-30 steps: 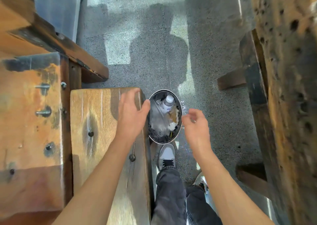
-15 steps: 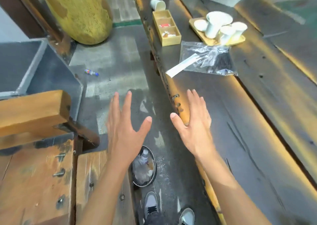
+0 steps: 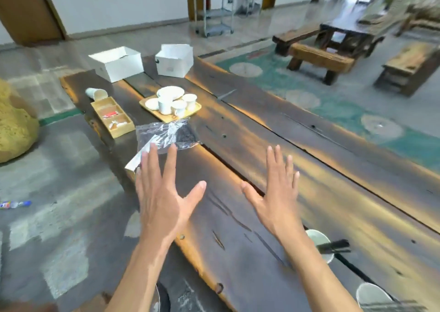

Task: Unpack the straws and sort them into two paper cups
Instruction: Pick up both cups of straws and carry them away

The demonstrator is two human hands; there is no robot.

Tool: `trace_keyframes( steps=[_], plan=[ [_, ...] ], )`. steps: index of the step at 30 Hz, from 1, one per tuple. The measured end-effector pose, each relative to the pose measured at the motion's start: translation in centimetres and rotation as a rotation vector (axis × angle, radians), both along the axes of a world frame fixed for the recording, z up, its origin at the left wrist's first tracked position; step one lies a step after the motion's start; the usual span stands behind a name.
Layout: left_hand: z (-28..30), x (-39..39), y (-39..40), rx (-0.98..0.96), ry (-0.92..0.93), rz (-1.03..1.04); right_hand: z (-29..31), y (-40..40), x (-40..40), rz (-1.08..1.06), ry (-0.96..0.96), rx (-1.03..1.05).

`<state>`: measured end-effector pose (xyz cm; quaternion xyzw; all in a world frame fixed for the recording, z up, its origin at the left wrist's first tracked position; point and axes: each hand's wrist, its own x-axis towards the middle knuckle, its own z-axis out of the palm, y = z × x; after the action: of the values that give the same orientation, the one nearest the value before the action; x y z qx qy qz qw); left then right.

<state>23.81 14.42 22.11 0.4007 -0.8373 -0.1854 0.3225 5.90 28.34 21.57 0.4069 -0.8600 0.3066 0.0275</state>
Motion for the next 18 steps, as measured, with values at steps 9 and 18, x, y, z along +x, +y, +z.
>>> trace_keyframes(
  steps=[9, 18],
  plan=[
    [-1.5, -11.7, 7.7, 0.076, 0.003, -0.503, 0.3, 14.5, -3.8, -0.489, -0.022, 0.009],
    [-4.6, -16.1, 16.7, 0.184, -0.096, -0.844, -2.8, 26.0, -0.3, -0.893, -0.086, 0.069]
  ],
)
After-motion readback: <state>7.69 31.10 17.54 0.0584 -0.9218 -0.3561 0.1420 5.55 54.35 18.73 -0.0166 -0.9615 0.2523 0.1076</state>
